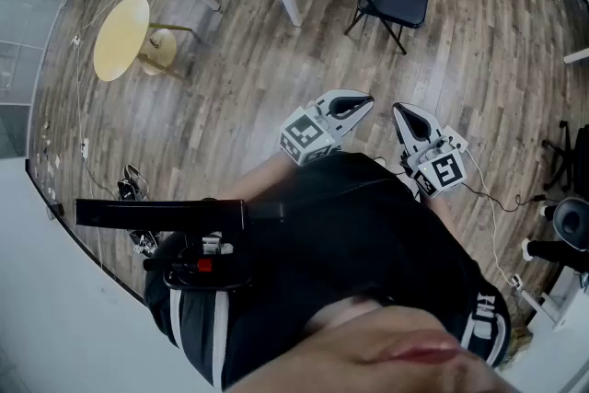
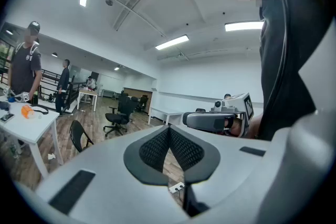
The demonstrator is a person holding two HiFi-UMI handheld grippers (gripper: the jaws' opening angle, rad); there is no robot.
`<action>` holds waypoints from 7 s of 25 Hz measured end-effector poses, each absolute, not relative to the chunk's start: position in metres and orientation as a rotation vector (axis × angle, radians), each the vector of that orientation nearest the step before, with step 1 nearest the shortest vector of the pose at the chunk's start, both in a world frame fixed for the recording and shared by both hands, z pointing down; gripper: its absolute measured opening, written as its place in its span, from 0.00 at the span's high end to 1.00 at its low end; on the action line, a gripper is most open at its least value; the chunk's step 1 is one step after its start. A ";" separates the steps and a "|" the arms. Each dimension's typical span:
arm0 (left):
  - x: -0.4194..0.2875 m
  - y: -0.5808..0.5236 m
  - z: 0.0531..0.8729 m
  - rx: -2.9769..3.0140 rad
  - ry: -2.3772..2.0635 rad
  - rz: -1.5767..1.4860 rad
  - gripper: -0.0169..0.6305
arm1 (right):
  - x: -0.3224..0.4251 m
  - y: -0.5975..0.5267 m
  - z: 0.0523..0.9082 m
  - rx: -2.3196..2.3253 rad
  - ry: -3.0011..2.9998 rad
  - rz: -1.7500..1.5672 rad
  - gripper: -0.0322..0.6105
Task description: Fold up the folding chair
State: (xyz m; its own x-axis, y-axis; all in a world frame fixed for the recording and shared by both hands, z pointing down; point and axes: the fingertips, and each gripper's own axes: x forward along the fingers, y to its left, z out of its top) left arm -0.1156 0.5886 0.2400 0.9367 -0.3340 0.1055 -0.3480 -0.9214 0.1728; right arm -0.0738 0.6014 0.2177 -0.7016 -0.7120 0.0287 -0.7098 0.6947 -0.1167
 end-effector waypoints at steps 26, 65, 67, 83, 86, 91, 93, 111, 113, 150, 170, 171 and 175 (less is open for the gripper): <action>-0.094 0.585 0.253 2.887 -0.560 0.215 0.97 | -0.045 0.601 0.227 -1.053 2.849 -0.288 0.93; -0.074 0.379 0.251 2.919 -0.565 0.133 0.97 | -0.021 0.409 0.241 -1.226 2.864 -0.268 0.93; -0.087 0.357 0.250 2.916 -0.549 0.126 0.97 | -0.033 0.388 0.243 -1.246 2.863 -0.274 0.93; -0.083 0.273 0.247 2.892 -0.519 0.068 0.96 | -0.023 0.306 0.249 -1.384 2.823 -0.241 0.93; -0.068 0.257 0.249 2.899 -0.522 0.083 0.96 | -0.010 0.283 0.253 -1.368 2.815 -0.236 0.93; -0.040 0.219 0.243 2.891 -0.562 0.098 0.96 | 0.015 0.242 0.249 -1.312 2.835 -0.210 0.93; -0.025 0.202 0.242 2.892 -0.582 0.112 0.96 | 0.029 0.226 0.249 -1.288 2.848 -0.209 0.93; 0.056 0.112 0.251 2.808 -0.784 0.214 0.96 | 0.117 0.134 0.262 -1.079 2.904 -0.267 0.93; 0.057 0.103 0.255 2.797 -0.784 0.221 0.96 | 0.116 0.128 0.266 -1.062 2.906 -0.284 0.93; -0.078 -0.217 0.475 2.266 -0.846 0.732 0.80 | 0.196 -0.108 0.527 -1.529 2.600 -1.182 0.93; -0.076 -0.258 0.641 1.962 -0.847 1.010 0.60 | 0.366 -0.067 0.896 -1.458 1.887 -1.912 0.54; -0.072 -0.257 0.643 1.952 -0.836 1.003 0.60 | 0.370 -0.059 0.912 -1.433 1.873 -1.980 0.53; -0.064 -0.255 0.651 1.922 -0.783 1.054 0.60 | 0.363 -0.059 0.950 -1.214 1.926 -2.119 0.47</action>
State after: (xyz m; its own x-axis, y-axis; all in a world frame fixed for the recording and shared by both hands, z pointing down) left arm -0.0637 -0.2548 0.6514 0.4634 -0.1395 0.8751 -0.7976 -0.4960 0.3433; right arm 0.3633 -0.0590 0.9495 -0.6948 -0.5047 0.5124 -0.4619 -0.2330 -0.8558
